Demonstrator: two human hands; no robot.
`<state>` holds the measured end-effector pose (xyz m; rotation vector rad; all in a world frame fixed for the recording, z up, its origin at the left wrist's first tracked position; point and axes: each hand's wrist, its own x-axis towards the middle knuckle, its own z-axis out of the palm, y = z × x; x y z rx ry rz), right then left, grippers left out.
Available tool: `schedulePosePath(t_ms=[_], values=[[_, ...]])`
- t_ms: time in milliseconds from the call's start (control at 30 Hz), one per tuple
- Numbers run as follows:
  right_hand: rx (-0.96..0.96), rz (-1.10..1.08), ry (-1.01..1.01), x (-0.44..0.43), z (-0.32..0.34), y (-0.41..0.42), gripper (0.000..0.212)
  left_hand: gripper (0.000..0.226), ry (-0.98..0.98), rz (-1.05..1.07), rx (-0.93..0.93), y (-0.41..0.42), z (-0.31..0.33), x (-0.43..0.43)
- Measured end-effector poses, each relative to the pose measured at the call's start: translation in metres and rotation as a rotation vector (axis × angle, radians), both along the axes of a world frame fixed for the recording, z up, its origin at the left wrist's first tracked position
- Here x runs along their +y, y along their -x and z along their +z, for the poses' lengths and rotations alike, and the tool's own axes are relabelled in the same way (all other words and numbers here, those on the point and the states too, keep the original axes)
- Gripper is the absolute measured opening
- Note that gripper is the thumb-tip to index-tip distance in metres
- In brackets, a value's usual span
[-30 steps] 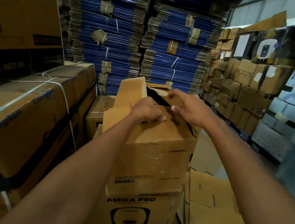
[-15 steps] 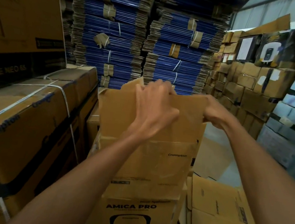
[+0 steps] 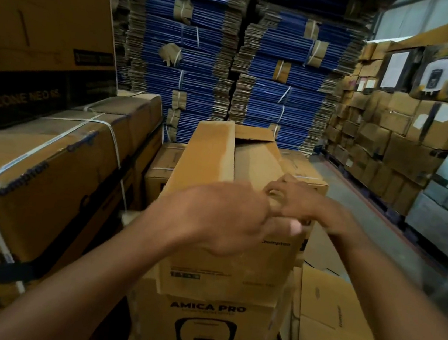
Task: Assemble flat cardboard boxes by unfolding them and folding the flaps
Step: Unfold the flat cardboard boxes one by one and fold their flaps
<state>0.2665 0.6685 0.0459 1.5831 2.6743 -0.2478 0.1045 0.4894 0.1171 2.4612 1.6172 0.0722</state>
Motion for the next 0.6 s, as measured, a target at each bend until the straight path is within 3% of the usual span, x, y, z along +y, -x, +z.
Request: schedulePosePath(t_ms=[100, 167, 267, 433, 600], values=[[0.015, -0.047, -0.066, -0.003, -0.004, 0.003, 0.057, 0.071, 0.219, -0.025, 0.111, 0.011, -0.018, 0.005], [0.026, -0.04, -0.148, -0.006, -0.008, 0.002, 0.055, 0.048, 0.123, -0.05, 0.103, 0.021, -0.041, 0.021], [0.134, -0.032, -0.129, -0.013, -0.012, 0.006, 0.04, 0.016, -0.101, -0.04, -0.05, 0.041, -0.074, 0.051], [0.244, -0.002, -0.121, -0.043, -0.024, 0.022, 0.032, 0.041, -0.23, -0.002, -0.103, 0.055, -0.093, 0.075], [0.216, -0.007, -0.452, -0.066, -0.047, 0.026, 0.046, 0.065, -0.117, -0.085, 0.179, 0.062, -0.087, 0.088]])
